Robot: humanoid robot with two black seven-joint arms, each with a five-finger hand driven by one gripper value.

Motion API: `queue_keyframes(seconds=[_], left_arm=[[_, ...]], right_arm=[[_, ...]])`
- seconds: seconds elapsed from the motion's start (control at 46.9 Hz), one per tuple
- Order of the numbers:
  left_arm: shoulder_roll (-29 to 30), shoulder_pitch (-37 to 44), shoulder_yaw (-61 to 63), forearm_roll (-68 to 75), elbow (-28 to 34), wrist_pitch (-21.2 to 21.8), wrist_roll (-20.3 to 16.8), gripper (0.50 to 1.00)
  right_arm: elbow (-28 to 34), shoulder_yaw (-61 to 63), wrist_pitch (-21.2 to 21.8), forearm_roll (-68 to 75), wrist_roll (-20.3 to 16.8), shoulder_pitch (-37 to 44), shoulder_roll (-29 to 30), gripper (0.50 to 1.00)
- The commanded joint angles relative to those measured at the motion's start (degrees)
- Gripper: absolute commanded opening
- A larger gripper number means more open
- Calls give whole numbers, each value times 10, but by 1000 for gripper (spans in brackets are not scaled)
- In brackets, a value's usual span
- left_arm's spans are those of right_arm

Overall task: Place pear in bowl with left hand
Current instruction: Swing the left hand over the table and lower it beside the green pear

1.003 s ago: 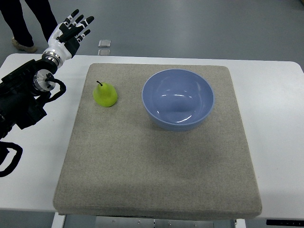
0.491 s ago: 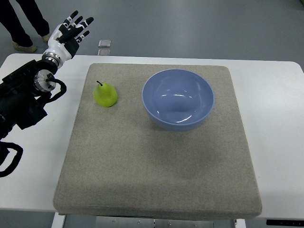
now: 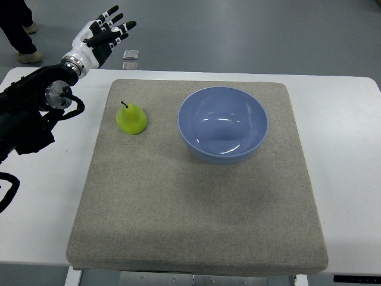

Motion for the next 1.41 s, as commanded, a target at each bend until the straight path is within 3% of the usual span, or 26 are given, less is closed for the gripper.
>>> queue_keyframes(seconds=[0.0,0.512,0.832,1.088,1.238,1.387], left_arm=[[16,0,1,37,-19,0,0,990],[113,-28,3,354,-146,-19,0,990],[140,-51,32,548,-195,-26,-2,988],[234,-84,50,642,-308,-118,-4,984],[273,-83,50,743,-349,-135,-11,979],[286,-96,50,821,-368,-140,-60,977]], right_arm=[[0,0,0,1,0,0,0,926],[0,0,0,0,0,0,0,926],[0,0,0,0,0,0,0,926],[0,0,0,0,0,0,0,926],[0,0,0,0,0,0,0,926],[0,0,0,0,0,0,0,926]])
